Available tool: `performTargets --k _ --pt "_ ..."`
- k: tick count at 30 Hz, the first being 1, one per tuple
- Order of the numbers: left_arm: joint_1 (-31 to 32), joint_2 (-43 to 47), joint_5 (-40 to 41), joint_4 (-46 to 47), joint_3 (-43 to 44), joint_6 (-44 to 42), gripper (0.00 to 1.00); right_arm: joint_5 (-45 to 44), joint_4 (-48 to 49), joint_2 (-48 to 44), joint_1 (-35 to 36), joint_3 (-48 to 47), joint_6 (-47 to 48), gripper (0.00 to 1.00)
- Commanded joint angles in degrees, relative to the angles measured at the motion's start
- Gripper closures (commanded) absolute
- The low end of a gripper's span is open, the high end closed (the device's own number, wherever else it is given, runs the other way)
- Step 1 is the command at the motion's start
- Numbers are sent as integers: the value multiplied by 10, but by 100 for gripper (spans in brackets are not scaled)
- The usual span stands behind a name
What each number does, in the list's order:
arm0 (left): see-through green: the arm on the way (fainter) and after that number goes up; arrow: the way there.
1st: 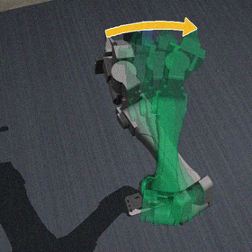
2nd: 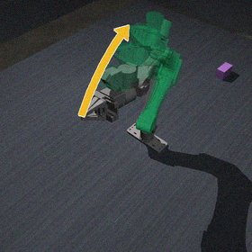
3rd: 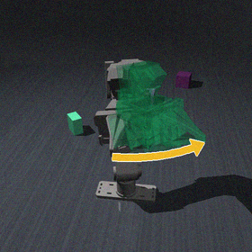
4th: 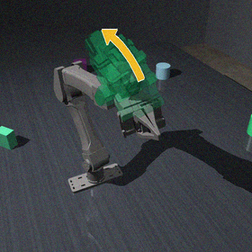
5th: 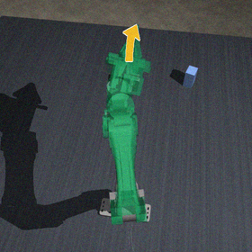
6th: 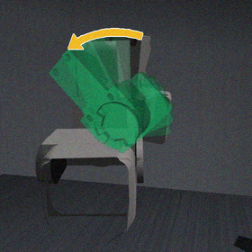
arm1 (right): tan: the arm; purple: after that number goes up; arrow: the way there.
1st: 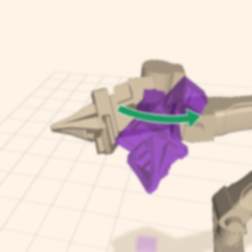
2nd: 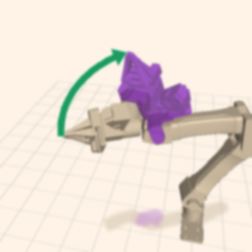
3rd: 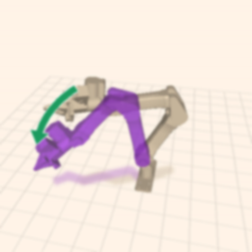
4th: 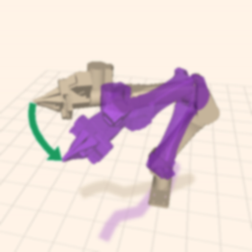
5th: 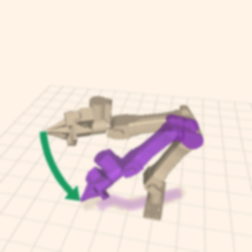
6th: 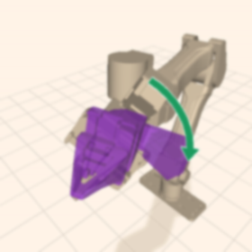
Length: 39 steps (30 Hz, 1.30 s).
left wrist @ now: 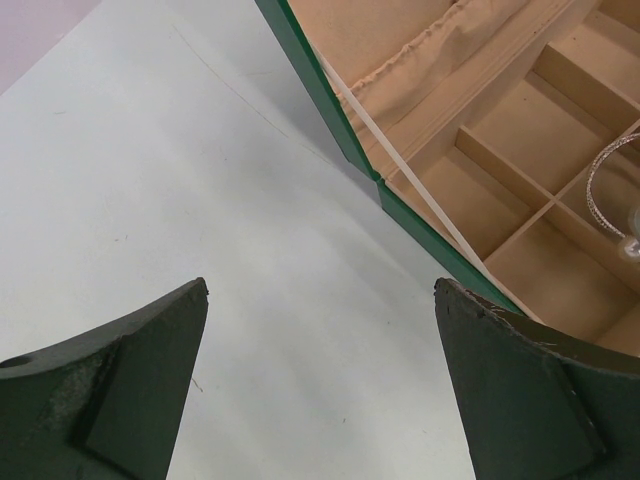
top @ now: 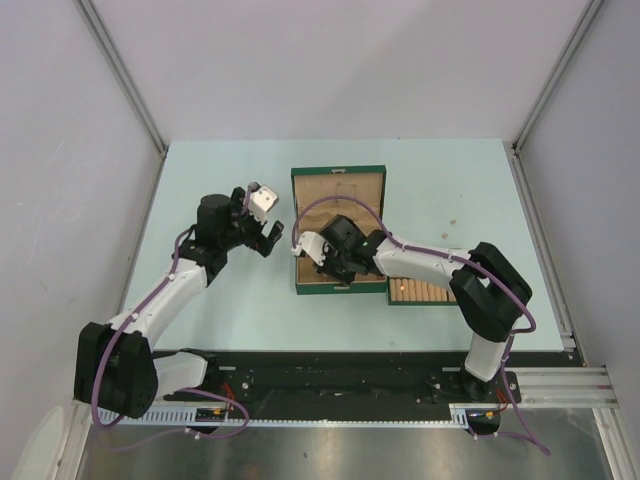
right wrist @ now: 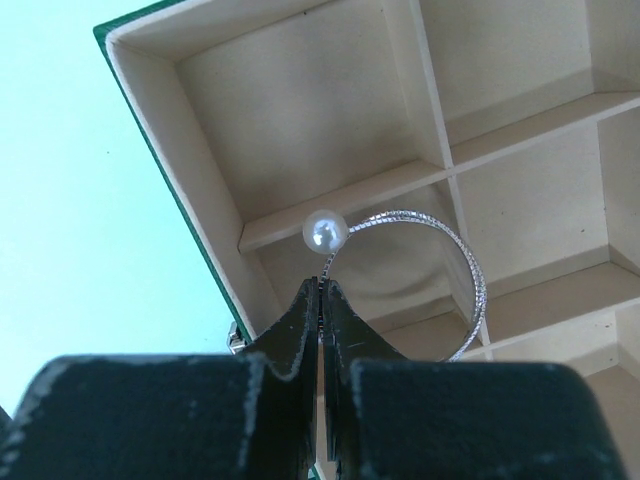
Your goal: Organize the mixed jewelry
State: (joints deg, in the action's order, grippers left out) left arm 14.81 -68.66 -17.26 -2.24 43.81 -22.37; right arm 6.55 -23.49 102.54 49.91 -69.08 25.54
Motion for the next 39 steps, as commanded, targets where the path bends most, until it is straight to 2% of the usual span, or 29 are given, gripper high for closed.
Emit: performTargets --k 1,39 --pt "-6 16 -18 7 0 18 0 8 -19 4 -5 -16 -1 100" --pt "-8 9 -21 2 3 15 0 76 -77 -7 13 -9 39 100"
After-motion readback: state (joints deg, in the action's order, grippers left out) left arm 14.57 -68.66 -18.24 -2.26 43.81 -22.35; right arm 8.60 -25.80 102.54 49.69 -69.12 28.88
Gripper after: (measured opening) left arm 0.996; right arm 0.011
